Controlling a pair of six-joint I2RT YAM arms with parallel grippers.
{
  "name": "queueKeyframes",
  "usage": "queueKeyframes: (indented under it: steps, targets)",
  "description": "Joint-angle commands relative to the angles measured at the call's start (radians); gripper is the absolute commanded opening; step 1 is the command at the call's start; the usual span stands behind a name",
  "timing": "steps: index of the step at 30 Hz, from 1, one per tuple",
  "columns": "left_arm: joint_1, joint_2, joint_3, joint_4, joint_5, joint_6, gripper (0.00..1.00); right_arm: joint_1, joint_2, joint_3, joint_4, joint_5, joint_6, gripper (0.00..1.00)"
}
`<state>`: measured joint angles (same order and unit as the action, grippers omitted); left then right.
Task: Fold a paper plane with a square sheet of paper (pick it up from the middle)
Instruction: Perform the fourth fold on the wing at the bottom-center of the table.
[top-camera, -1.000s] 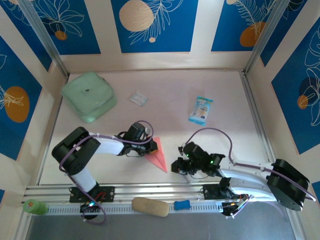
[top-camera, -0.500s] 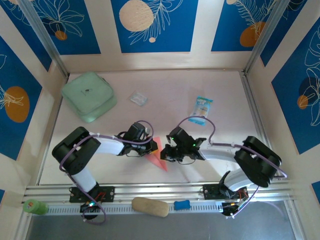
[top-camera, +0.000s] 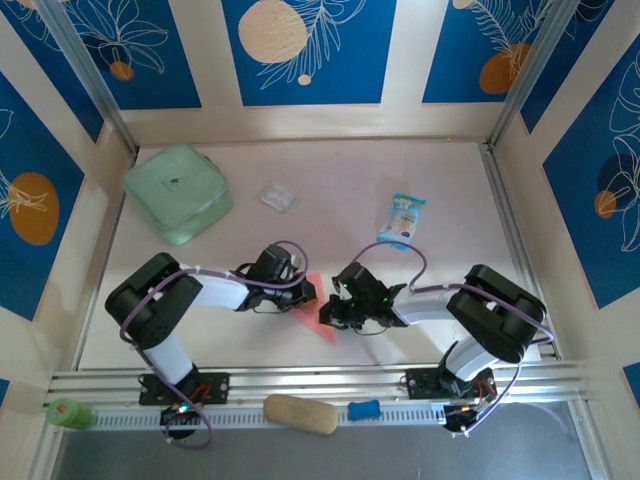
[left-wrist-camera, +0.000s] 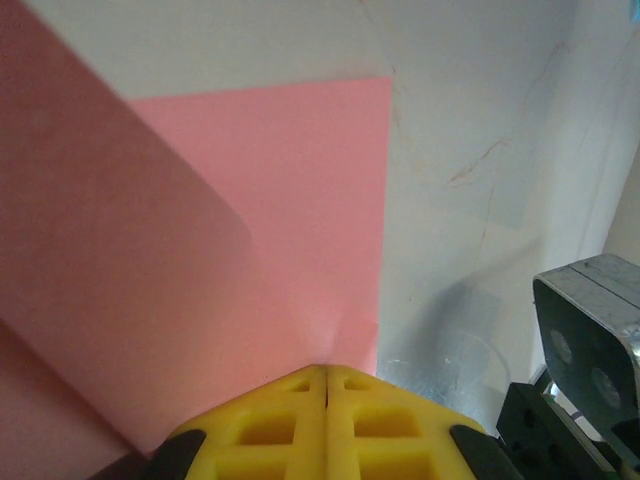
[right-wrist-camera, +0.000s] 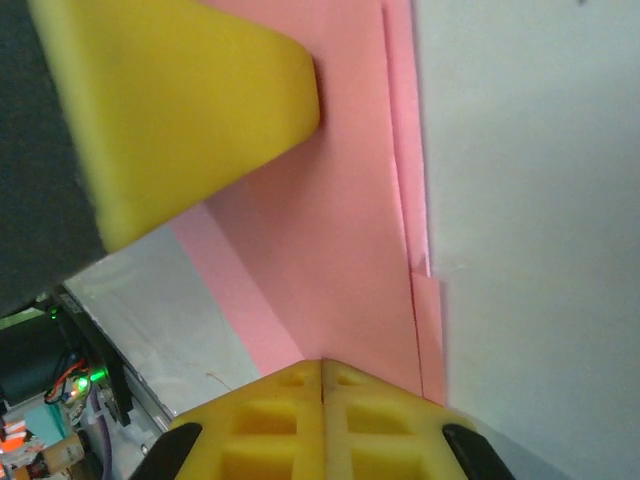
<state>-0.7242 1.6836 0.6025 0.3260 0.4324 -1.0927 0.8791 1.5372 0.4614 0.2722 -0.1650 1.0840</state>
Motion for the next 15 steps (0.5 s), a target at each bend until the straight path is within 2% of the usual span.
queueKeyframes:
  steps: [1,7,12,15]
  targets:
    - [0.008,0.001,0.02,-0.082,-0.032,0.032,0.04,0.019,0.017,-0.098,-0.076,0.007,0.064,0.03]
    - [0.005,-0.085,0.072,-0.174,-0.028,0.092,0.09,0.019,0.008,-0.073,-0.107,0.022,0.063,0.03]
    - [-0.032,-0.107,0.051,-0.172,-0.025,0.071,0.01,0.019,0.021,-0.066,-0.104,0.017,0.07,0.02]
    - [-0.065,-0.093,0.044,-0.168,-0.028,0.059,0.0,0.02,0.026,-0.069,-0.101,0.019,0.078,0.02]
